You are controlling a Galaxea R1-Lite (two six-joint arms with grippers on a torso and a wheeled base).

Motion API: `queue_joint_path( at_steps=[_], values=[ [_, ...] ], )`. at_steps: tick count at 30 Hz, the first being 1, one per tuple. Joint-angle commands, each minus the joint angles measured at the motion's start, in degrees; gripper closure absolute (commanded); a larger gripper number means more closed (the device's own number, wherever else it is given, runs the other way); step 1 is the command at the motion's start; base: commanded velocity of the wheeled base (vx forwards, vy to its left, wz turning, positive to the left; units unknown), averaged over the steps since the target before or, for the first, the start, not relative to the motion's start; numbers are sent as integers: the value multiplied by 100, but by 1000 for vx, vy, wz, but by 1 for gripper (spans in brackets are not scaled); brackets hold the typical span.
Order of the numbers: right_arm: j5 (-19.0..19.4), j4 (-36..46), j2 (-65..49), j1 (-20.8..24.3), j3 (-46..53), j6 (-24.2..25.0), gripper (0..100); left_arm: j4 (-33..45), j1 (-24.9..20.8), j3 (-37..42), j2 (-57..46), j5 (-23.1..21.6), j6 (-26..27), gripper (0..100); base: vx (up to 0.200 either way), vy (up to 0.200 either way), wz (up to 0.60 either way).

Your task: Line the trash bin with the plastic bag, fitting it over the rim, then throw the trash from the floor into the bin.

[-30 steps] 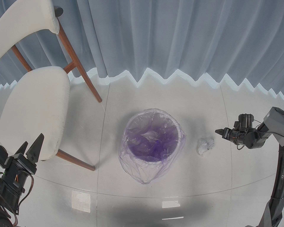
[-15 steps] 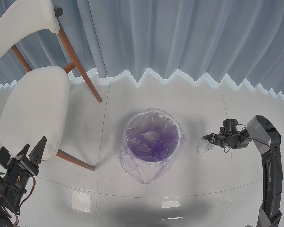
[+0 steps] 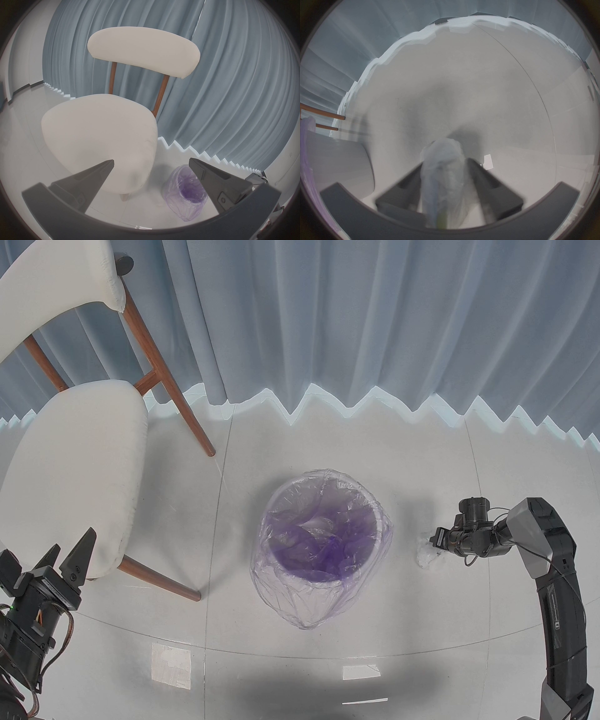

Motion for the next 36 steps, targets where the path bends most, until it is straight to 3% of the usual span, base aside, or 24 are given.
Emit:
queue_joint_path(
  at_steps=[1, 8, 12, 14, 19, 20, 22, 24, 26, 29, 36],
  values=[
    [10, 38, -435, -36, 275, 35, 100, 0, 129, 101, 28, 1, 30, 0, 0, 0, 0],
    [54, 21, -2447, -238, 1892, 17, 100, -9, 217, 101, -7, -7, 197, 0, 0, 0, 0],
    [142, -340, -4214, -220, 3676, 35, 100, 44, 454, 101, -42, 1, 223, 0, 0, 0, 0],
    [142, -595, -4539, -185, 4090, 0, 100, 70, 507, 101, -68, 1, 223, 0, 0, 0, 0],
    [98, -2599, -5778, 527, 5935, -44, 100, 132, 586, 101, -332, 1, 214, 0, 0, 0, 0],
    [98, -2643, -5805, 562, 5979, -53, 100, 132, 586, 101, -341, 1, 214, 0, 0, 0, 0],
    [89, -3416, -6112, 1195, 6568, -334, 100, 132, 586, 101, -455, 1, 214, 0, 0, 0, 0],
    [89, -3768, -6165, 1476, 6849, -510, 100, 132, 586, 101, -499, 1, 214, 0, 0, 0, 0],
    [98, -3996, -6156, 1661, 7034, -624, 100, 132, 586, 101, -517, 1, 214, 0, 0, 0, 0],
    [107, -4963, -5805, 2267, 7526, -976, 100, 132, 621, 101, -552, -7, 214, 0, 0, 0, 0],
    [107, -5824, -4829, 2619, 7157, -1169, 100, 132, 656, 101, -648, -7, 205, 0, 0, 0, 0]
  ],
)
